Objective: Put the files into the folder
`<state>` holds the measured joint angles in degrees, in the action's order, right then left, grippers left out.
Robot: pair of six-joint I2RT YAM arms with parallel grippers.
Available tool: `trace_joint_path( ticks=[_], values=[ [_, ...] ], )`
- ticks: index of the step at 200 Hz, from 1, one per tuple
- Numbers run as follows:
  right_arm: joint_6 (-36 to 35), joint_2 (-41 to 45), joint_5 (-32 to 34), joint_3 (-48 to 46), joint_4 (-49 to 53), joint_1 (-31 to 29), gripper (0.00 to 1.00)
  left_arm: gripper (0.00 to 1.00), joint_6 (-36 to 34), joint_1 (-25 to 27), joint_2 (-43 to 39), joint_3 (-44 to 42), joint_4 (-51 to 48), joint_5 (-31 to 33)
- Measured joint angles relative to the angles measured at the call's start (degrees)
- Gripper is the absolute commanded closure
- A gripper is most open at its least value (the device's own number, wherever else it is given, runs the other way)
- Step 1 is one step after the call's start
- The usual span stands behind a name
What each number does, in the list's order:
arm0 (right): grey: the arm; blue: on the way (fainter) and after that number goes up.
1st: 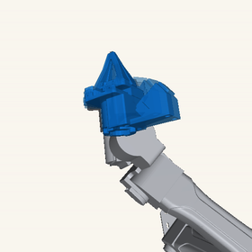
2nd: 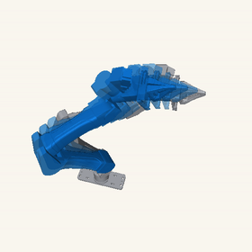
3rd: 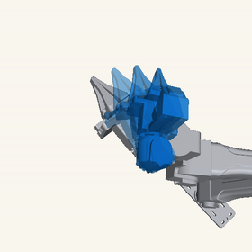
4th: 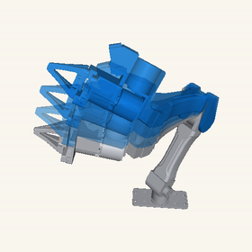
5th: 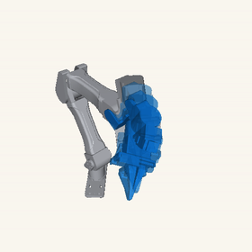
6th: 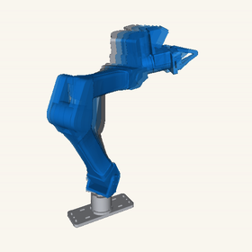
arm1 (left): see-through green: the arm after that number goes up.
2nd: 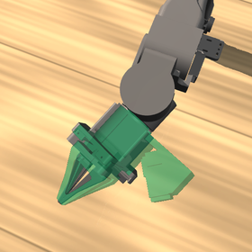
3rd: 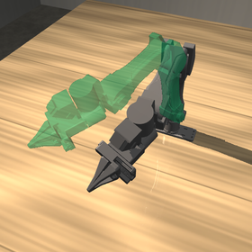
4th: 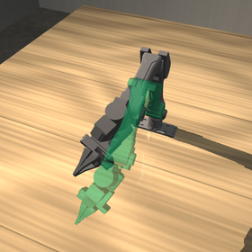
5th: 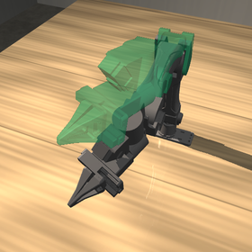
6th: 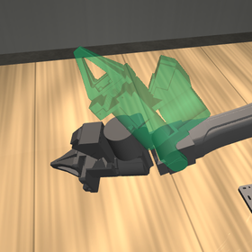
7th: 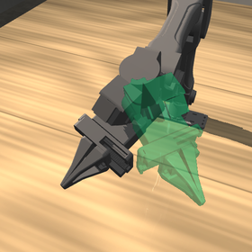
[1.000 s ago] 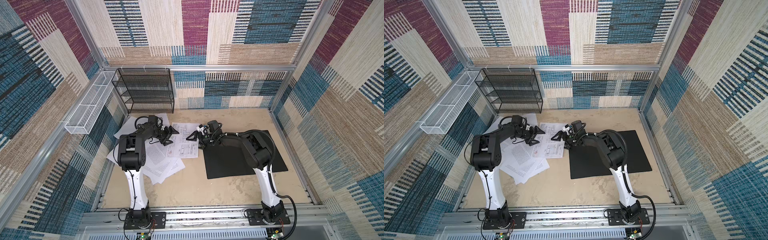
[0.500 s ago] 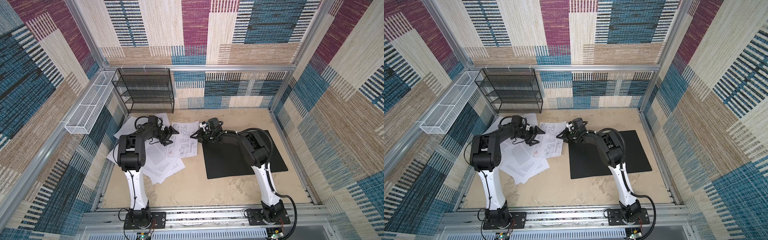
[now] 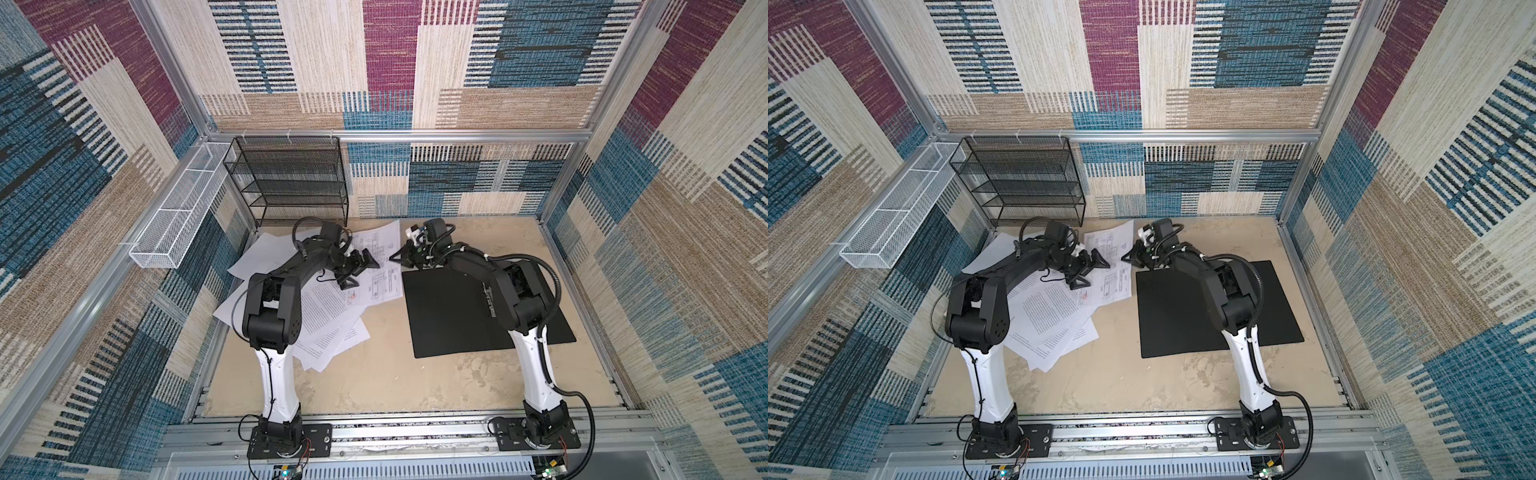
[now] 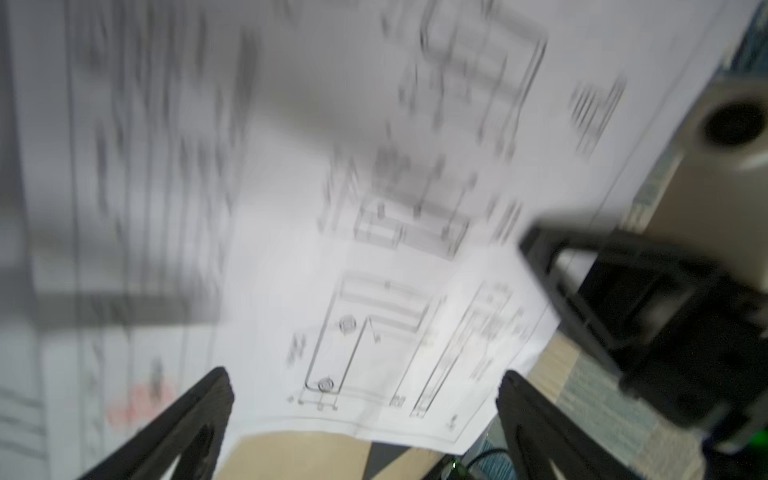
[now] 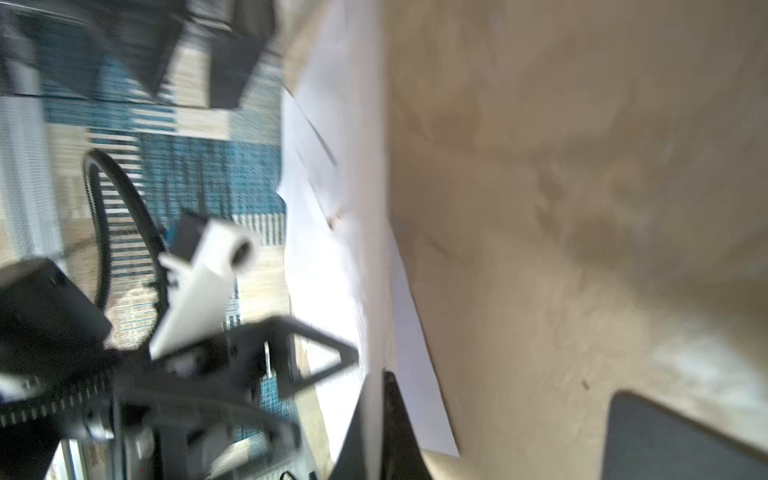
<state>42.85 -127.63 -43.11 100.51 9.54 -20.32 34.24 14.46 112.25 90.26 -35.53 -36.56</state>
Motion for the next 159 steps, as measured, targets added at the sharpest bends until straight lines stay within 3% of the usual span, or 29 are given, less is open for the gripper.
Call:
trace_joint_path(
  ticks=[18, 38, 92, 128, 159],
  values=[
    [-4.13, 8.79, -1.46, -1.55, 4.76, 5.03, 1.00, 0.01, -1.36, 3.41, -9.22, 0.02, -0.85, 0.35],
    [-8.55, 16.68, -3.10, -6.08, 5.60, 10.49, 1.00, 0.01, -2.36, 8.74, -10.99, 0.74, 0.68, -0.04],
    [-12.52, 33.35, 0.72, -24.65, 14.78, 26.49, 1.00, 0.01, -3.23, 23.52, 1.18, 6.56, -2.69, 1.68],
    [-13.60, 41.07, 6.95, -26.97, 17.31, 32.52, 1.00, 0.01, -3.08, 29.27, 10.69, 12.09, -2.75, 1.66],
    [-15.26, 43.56, 10.82, -25.46, 19.96, 33.20, 1.00, 0.01, -2.67, 31.45, 16.92, 15.54, -2.62, 1.68]
  ],
)
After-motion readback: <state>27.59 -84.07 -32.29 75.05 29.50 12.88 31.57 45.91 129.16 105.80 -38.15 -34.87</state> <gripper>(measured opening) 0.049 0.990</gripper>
